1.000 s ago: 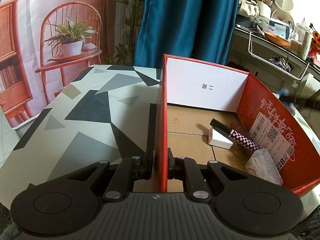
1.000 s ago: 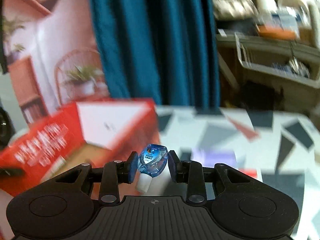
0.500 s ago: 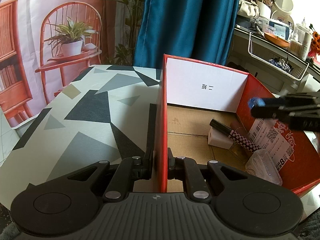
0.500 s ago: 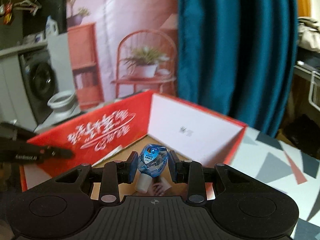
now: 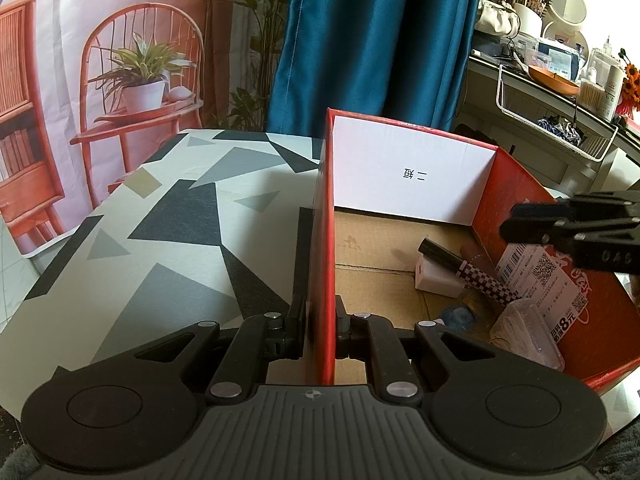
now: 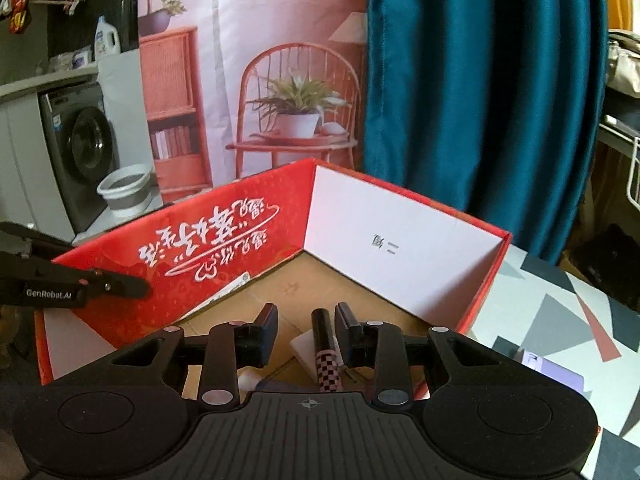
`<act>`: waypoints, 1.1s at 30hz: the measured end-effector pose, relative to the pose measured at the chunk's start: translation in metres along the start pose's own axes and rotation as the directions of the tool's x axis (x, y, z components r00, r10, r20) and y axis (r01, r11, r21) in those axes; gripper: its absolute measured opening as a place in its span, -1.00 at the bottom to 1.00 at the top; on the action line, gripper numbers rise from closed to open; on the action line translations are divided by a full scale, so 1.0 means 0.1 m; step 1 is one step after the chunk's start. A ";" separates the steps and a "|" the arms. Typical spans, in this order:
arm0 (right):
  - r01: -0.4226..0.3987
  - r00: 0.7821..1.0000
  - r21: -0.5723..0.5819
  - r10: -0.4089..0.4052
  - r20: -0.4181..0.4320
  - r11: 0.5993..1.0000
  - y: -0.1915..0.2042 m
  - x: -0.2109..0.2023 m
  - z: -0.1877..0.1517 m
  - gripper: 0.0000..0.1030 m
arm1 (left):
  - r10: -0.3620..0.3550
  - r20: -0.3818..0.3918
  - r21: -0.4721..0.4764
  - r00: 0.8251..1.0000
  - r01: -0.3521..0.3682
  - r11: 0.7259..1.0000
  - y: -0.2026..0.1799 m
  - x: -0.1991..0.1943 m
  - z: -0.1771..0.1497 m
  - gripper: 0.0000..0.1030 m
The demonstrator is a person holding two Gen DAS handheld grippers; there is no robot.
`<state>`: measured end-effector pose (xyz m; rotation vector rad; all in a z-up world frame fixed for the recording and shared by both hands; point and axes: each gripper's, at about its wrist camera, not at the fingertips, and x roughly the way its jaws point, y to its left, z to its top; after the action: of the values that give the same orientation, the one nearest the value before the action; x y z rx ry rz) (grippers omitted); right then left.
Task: Organize rigid objects
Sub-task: 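Lower the blue correction tape into the red box and release it, then move the right gripper toward the purple glue stick and red marker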
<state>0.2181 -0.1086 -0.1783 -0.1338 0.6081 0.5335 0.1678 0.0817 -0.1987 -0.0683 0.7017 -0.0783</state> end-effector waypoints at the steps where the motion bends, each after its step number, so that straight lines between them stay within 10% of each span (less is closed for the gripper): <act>1: 0.009 1.000 0.007 -0.009 0.018 1.000 -0.02 -0.03 0.00 -0.33 | 0.000 0.000 0.000 1.000 0.000 1.000 0.00 0.00 0.00 -0.72; 3: 0.040 0.997 0.029 -0.042 0.064 0.999 -0.07 -0.11 0.00 0.26 | 0.000 0.000 0.000 1.000 0.000 1.000 0.00 0.00 0.00 -0.72; 9: 0.147 0.967 0.143 -0.172 0.187 0.979 -0.36 -0.40 -0.01 0.99 | 0.001 -0.002 0.001 1.000 -0.001 1.000 0.00 0.01 0.00 -0.72; 33: 0.409 0.909 0.283 -0.413 -0.046 0.868 -1.86 0.08 -0.82 0.99 | 0.004 -0.009 -0.001 1.000 -0.004 1.000 0.01 0.03 -0.01 -0.72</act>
<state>0.2772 -0.2867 -0.2566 0.0189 0.6141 0.0270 0.1692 0.0822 -0.2017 -0.0677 0.7110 -0.0747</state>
